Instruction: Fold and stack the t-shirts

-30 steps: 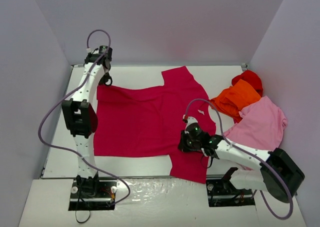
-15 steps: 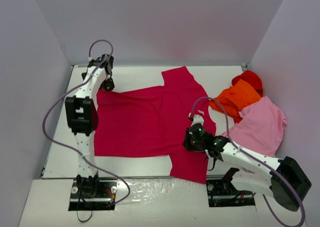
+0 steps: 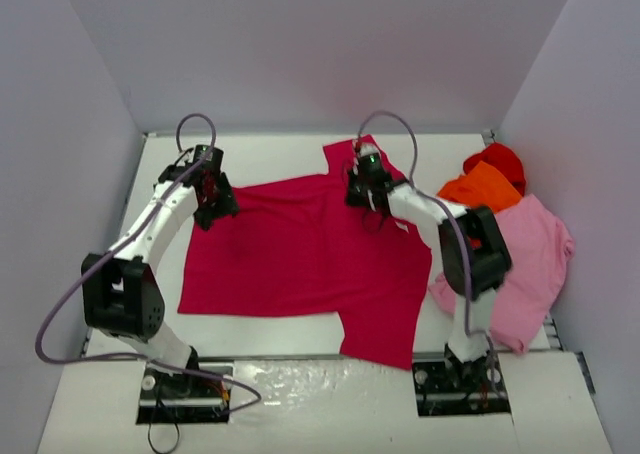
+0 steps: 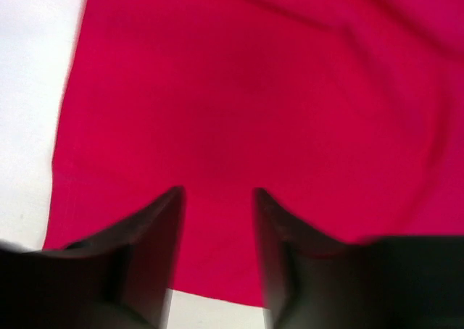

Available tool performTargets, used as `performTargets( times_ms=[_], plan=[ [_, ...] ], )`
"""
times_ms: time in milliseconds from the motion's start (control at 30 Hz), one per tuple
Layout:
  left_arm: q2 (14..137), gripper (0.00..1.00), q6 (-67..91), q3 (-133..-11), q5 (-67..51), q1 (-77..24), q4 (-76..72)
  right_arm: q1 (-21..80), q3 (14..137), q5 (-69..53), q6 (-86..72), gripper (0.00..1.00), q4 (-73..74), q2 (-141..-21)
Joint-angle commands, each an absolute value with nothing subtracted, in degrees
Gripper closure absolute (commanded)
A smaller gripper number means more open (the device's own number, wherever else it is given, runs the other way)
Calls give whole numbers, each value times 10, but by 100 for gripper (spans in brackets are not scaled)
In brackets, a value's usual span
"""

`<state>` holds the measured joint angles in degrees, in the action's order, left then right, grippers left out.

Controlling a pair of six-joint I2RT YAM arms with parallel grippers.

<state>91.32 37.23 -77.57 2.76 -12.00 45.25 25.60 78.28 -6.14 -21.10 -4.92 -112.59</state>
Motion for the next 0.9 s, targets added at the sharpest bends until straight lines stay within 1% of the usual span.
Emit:
performTargets(
  times_ms=[0,133,200,300,400,533,667,867],
  plan=[
    [904,100,396,-716,-24,-141,418,263,965,-152,-191,100,-44,-1242],
    [906,100,406,-689,-13,-175,403,277,1084,-201,-176,100,-35,-1323],
    [911,100,412,-683,-8,-187,398,277,1146,-257,-182,100,-23,-1376],
    [922,100,419,-678,-6,-201,396,276,1193,-282,-196,100,-20,-1417],
    [929,100,427,-671,12,-213,388,277,1203,-279,-190,100,-21,-1435],
    [944,100,441,-651,6,-221,362,269,1208,-286,-195,100,-20,-1456],
    [967,100,458,-635,1,-235,337,262,1215,-268,-186,100,-22,-1477],
    [996,100,483,-627,10,-276,331,262,1269,-234,-168,100,-36,-1528]
  ],
)
